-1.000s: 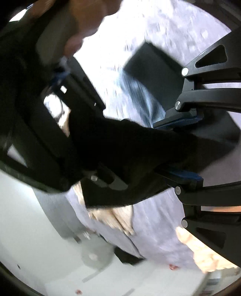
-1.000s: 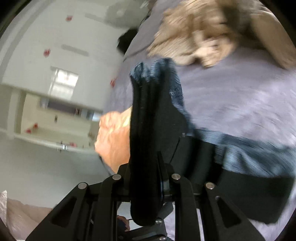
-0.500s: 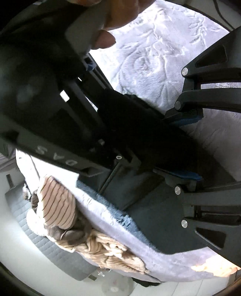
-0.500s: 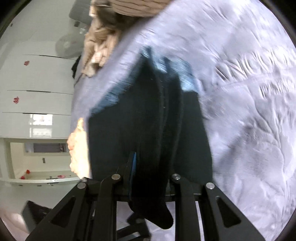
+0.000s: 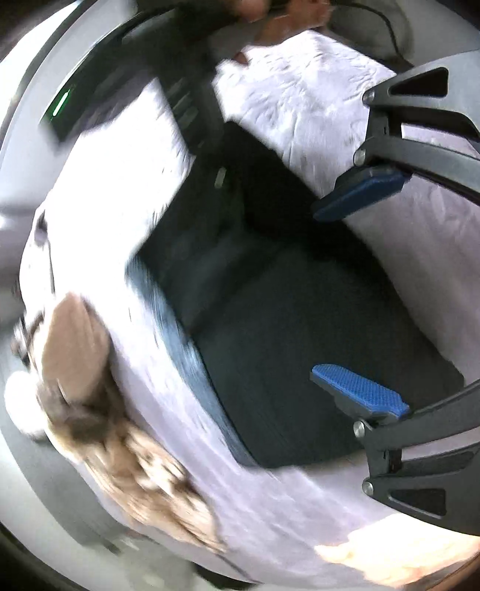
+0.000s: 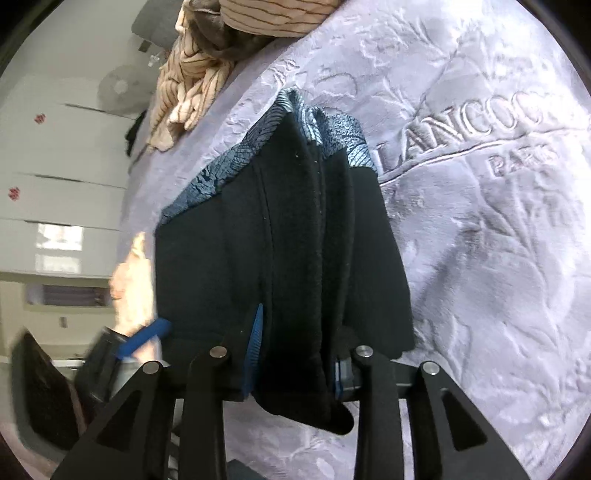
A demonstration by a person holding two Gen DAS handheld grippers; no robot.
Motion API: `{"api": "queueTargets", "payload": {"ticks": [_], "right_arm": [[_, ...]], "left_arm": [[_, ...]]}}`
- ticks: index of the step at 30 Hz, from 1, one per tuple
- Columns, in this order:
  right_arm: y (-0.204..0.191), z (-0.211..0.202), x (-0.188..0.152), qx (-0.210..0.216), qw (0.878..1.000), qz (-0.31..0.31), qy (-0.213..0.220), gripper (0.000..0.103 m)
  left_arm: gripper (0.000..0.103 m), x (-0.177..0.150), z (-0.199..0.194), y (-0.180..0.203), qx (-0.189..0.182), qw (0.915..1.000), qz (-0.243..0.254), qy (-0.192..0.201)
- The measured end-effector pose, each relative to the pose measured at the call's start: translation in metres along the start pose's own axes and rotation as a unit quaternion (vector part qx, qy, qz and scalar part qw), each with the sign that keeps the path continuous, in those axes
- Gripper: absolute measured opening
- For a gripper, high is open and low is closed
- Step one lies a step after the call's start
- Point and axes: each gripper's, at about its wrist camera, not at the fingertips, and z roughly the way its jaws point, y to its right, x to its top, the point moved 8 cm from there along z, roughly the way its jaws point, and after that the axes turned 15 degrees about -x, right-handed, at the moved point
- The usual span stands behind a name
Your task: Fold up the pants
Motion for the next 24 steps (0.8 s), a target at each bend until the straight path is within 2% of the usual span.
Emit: {"api": "queueTargets", "payload": {"ticks": [1,4,7,8,10,11,14,17,20,22,24], "right_arm": [[0.000,-0.002,-0.002,-0.010,1.000,-0.005,0.006,0.034],[-0.002,-0.006,-0.004,-0.052,0.998,-0.020,0.025,0.035],[-0.003,-0.013,0.004,-0.097,0.994,-0.020,0.039,0.042],[-0.002,-0.018,0.006,-0.119,0.991,-0.023,0.048,0.049],[0.003,-0.034,0.015,-0.190,0.978,-0.026,0.083,0.050],[0.005,-0.046,0.024,-0.208,0.972,-0.021,0.104,0.050],[-0.007,-0.061,0.040,-0.167,0.978,-0.009,0.123,0.050],[-0.036,-0.048,0.053,-0.156,0.980,-0.054,0.111,0.050],[-0.050,-0.013,0.049,-0.171,0.979,-0.088,0.070,0.049],[-0.042,0.005,0.038,-0.201,0.973,-0.101,0.051,0.047],[-0.035,0.008,0.027,-0.208,0.971,-0.106,0.056,0.047]], "left_arm": [[0.103,-0.001,-0.004,-0.011,0.007,0.9998,-0.019,0.003],[0.103,-0.007,-0.012,-0.042,0.022,0.9976,-0.066,0.004],[0.103,-0.014,-0.014,-0.069,0.027,0.9935,-0.110,-0.003],[0.103,-0.017,-0.014,-0.078,0.029,0.9912,-0.129,-0.009],[0.103,-0.022,-0.013,-0.091,0.034,0.9876,-0.152,-0.016],[0.103,-0.022,-0.013,-0.099,0.037,0.9854,-0.165,-0.018],[0.103,-0.016,-0.013,-0.115,0.037,0.9776,-0.207,-0.006],[0.103,-0.008,0.002,-0.126,0.034,0.9717,-0.233,-0.015],[0.103,-0.016,0.026,-0.124,0.041,0.9691,-0.238,-0.049],[0.103,-0.020,0.033,-0.116,0.025,0.9713,-0.232,-0.049],[0.103,-0.024,0.037,-0.108,0.019,0.9736,-0.223,-0.046]]}}
